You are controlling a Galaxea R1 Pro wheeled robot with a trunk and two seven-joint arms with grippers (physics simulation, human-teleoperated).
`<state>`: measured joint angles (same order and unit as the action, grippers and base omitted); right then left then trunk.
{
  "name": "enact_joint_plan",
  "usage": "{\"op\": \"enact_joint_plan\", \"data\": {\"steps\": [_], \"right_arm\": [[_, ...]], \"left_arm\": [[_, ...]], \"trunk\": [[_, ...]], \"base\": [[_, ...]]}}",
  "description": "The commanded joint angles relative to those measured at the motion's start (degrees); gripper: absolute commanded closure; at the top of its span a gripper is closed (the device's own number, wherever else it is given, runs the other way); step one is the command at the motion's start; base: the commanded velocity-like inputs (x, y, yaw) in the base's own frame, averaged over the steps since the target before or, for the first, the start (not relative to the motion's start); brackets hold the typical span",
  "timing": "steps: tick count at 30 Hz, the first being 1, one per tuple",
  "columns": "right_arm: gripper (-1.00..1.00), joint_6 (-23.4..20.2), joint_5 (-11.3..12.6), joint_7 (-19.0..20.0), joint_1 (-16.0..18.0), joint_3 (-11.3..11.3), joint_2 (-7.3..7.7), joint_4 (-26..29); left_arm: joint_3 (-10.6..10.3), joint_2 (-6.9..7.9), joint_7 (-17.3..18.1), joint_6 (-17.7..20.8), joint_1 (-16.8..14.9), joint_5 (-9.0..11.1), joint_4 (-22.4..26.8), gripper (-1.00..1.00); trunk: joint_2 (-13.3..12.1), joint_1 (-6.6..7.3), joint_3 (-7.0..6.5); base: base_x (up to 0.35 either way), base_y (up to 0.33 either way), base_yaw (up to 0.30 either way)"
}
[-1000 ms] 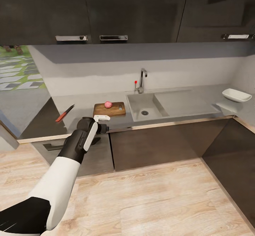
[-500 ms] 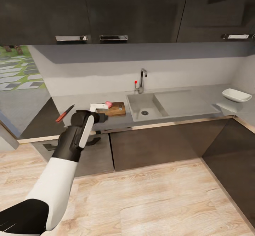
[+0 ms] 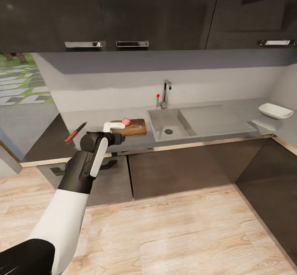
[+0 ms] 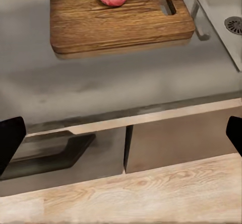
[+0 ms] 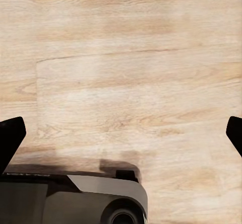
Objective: In the kitchen, take the Vidalia onion out of the sink, dice it on the chopping board with the paring knife, put the diced onion into the bowl on the countertop, then place both the paring knife and the chopping board into the sink.
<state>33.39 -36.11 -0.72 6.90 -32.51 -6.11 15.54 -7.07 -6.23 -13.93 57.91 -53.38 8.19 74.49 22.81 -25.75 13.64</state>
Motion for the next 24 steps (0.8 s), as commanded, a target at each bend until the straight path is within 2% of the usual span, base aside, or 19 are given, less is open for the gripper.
{"op": "enact_joint_plan", "data": {"steps": [1, 12, 17, 21, 22, 24], "right_arm": [[-1.0, 0.18, -0.61, -0.07, 0.04, -0.44, -0.04, 0.02], [-1.0, 0.18, -0.59, -0.07, 0.04, -0.45, -0.04, 0.02], [-1.0, 0.18, -0.61, -0.07, 0.04, -0.45, -0.04, 0.02], [-1.0, 0.18, -0.58, -0.07, 0.04, -0.45, -0.04, 0.02], [-1.0, 0.18, -0.58, -0.07, 0.04, -0.45, -0.04, 0.02], [-1.0, 0.18, -0.57, -0.07, 0.04, -0.45, -0.04, 0.02]], "left_arm": [[-0.04, 0.02, -0.57, 0.19, 0.11, 0.6, 0.07, -1.0], [-0.04, 0.41, -0.57, 0.1, 6.19, 0.6, 6.24, -1.0], [-0.04, 0.6, -0.57, -0.09, 10.09, 0.54, 8.14, -1.0], [-0.13, 2.94, -0.55, -0.29, 13.09, 0.63, 9.2, -1.0], [-0.23, 3.84, -0.51, -0.41, 15.14, 0.66, 10.36, -1.0], [-0.27, 4.18, -0.5, -0.46, 16.65, 0.67, 11.47, -1.0]], "trunk": [[0.11, -0.03, 0.11], [0.11, -0.03, 0.11], [0.11, -0.03, 0.11], [0.11, -0.03, 0.11], [0.11, -0.03, 0.11], [0.11, -0.03, 0.11]], "base": [[0.0, 0.0, 0.0], [0.0, 0.0, 0.0], [0.0, 0.0, 0.0], [0.0, 0.0, 0.0], [0.0, 0.0, 0.0], [0.0, 0.0, 0.0]]}}
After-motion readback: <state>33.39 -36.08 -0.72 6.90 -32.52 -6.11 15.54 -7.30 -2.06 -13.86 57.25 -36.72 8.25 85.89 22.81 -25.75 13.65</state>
